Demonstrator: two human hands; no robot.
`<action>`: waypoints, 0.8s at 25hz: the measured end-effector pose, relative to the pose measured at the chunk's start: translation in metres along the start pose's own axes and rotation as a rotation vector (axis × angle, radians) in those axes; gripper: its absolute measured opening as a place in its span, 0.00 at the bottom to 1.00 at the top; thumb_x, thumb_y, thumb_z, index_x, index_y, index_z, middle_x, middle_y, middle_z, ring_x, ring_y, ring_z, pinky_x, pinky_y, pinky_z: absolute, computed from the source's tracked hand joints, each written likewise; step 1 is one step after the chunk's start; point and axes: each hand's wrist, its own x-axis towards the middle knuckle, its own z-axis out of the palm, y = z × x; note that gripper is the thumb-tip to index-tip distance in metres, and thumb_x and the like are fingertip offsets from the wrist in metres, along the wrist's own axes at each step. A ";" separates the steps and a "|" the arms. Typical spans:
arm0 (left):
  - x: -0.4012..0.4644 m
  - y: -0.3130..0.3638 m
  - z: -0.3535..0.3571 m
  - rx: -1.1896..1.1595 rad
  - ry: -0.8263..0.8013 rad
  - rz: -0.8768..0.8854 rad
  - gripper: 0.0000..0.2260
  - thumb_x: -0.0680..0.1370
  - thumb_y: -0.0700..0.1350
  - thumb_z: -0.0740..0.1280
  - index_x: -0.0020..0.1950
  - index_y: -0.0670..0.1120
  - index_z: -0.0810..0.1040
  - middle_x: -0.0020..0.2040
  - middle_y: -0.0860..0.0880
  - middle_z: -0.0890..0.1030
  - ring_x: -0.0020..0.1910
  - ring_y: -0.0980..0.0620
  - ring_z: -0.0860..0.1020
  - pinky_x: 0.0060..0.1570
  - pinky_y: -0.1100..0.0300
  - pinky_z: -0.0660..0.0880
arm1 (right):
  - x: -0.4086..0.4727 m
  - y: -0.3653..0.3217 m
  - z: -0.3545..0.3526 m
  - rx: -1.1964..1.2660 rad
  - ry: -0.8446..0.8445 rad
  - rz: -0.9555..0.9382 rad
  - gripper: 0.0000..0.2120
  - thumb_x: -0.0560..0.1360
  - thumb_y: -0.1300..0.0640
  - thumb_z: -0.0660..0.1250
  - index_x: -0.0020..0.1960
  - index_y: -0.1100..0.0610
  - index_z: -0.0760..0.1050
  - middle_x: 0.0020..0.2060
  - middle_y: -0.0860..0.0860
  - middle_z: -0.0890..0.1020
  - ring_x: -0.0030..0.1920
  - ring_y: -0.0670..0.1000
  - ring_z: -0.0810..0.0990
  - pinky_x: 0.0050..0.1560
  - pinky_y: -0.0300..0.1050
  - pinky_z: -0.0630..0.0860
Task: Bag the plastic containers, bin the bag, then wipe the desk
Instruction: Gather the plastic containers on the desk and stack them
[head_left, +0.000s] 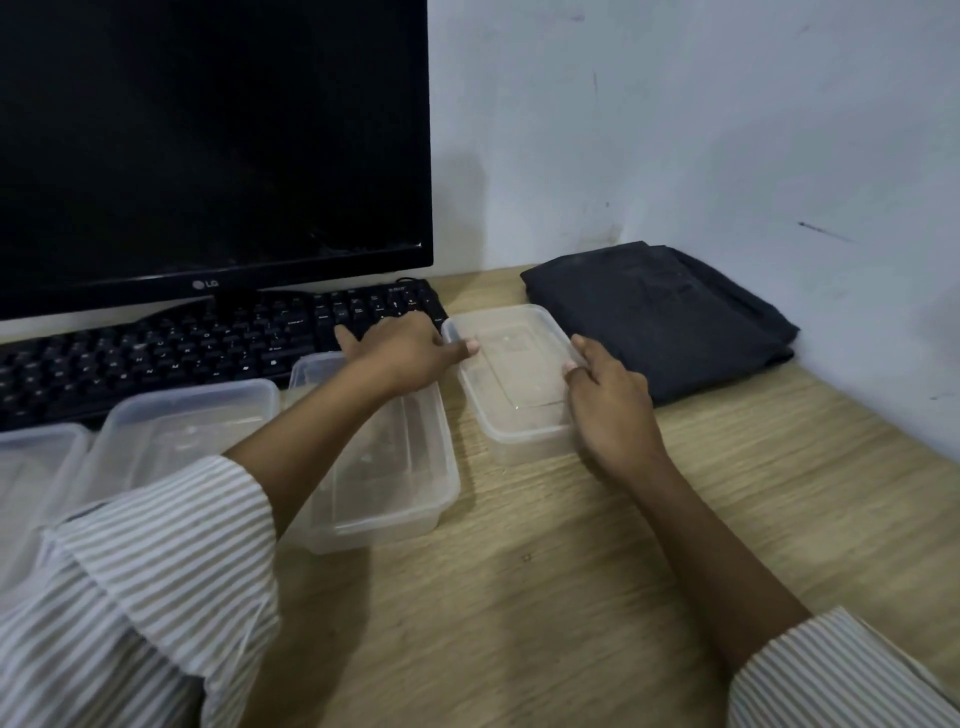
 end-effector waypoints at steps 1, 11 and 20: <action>-0.003 0.001 -0.001 0.021 -0.016 0.003 0.25 0.72 0.70 0.59 0.34 0.48 0.71 0.33 0.50 0.75 0.51 0.41 0.78 0.69 0.30 0.52 | 0.000 0.000 -0.001 0.011 -0.009 0.008 0.20 0.81 0.58 0.54 0.73 0.54 0.66 0.65 0.56 0.76 0.64 0.58 0.73 0.62 0.49 0.67; -0.019 0.012 -0.001 0.165 -0.210 -0.076 0.38 0.67 0.74 0.59 0.64 0.47 0.72 0.69 0.44 0.73 0.73 0.41 0.62 0.66 0.28 0.35 | 0.005 0.005 -0.003 -0.034 -0.071 0.023 0.22 0.82 0.56 0.52 0.75 0.51 0.63 0.69 0.54 0.72 0.68 0.57 0.70 0.66 0.49 0.65; -0.046 0.020 -0.017 -0.366 -0.078 0.145 0.19 0.72 0.60 0.69 0.59 0.55 0.75 0.59 0.52 0.79 0.67 0.47 0.71 0.70 0.42 0.62 | -0.009 -0.011 -0.028 0.251 0.061 0.009 0.16 0.79 0.55 0.59 0.65 0.48 0.75 0.51 0.43 0.81 0.54 0.48 0.79 0.59 0.53 0.76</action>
